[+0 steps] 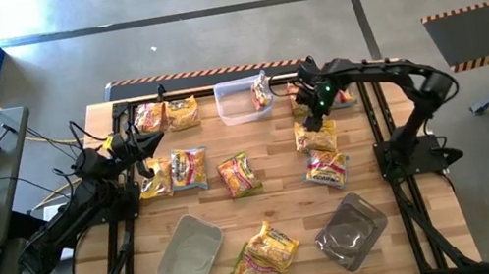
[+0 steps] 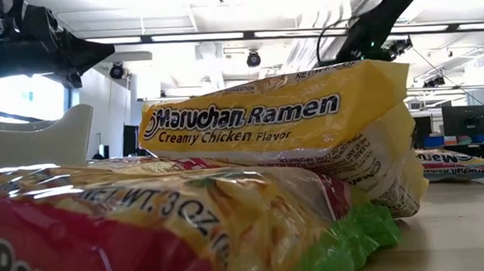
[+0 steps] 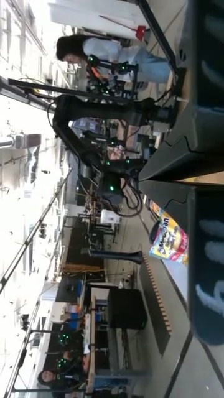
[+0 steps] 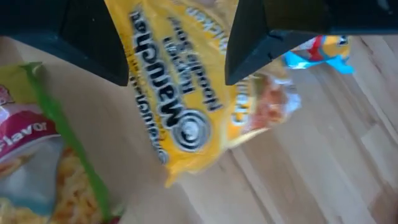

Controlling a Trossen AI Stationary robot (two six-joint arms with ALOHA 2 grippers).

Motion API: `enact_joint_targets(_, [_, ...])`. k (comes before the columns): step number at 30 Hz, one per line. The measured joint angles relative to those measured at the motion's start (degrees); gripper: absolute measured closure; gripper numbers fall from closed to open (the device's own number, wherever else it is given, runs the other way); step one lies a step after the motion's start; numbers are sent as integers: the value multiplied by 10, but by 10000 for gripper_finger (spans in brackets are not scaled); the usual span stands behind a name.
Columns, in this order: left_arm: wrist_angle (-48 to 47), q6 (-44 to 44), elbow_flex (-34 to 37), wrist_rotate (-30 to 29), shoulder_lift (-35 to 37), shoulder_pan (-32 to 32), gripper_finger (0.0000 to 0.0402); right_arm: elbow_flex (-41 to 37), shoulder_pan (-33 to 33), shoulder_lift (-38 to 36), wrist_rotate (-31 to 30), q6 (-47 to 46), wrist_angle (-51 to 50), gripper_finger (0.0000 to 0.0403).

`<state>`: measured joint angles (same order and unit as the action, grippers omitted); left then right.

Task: Sort Maruchan noodles
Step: Put the yellow noodle pack into the black bin

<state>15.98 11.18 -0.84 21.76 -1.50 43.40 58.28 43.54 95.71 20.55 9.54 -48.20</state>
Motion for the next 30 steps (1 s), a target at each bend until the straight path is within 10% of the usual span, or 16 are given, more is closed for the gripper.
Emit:
enact_joint_targets(14, [-3,-19,0,-1,0,0,399,10,18,85,101,74,-13,160])
enact_joint_targets(30, [-3,-18,0,-1,0,0,399,9,13,68,150,73,-30,390])
